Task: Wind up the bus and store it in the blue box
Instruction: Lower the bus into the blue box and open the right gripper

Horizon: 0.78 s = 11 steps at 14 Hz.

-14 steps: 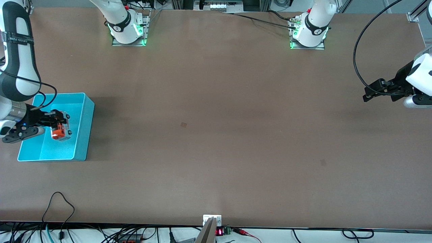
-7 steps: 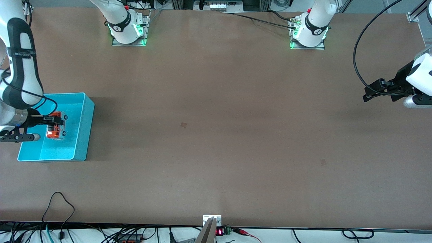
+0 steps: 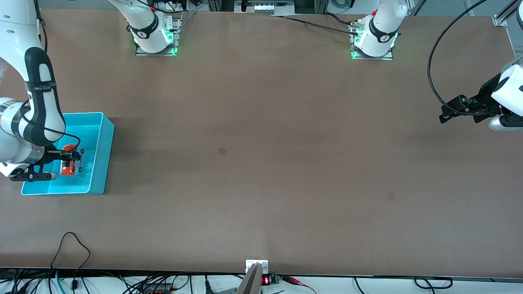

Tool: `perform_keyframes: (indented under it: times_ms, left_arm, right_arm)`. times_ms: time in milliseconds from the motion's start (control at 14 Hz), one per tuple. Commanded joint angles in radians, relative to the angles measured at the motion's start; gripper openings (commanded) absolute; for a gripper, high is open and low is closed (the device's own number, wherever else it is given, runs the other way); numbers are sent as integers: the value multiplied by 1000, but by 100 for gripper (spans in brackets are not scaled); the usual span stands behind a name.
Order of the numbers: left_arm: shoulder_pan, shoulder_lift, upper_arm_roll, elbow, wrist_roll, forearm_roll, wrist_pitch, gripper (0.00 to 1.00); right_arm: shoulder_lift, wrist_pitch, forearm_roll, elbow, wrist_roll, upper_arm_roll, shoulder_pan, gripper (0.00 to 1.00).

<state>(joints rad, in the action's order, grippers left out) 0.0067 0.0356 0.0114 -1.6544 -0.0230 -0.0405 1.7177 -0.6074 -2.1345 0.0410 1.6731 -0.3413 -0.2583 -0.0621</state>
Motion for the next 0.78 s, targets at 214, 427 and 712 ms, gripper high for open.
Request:
perform_keyframes:
  times_ms: [214,427,712]
  left_arm:
    - [2,-13,1,-2,3,21,-4,100]
    - [3,-13,2,-2,3,21,-6,100]
    - [3,-13,1,-2,3,21,-6,100]
  right_arm:
    - [-34,1,-18,-26,7,5,-10,0]
    - [-38,-9,-18,-26,7,5,-10,4]
    - [-52,-18,-20,-26,5,5,-10,6]
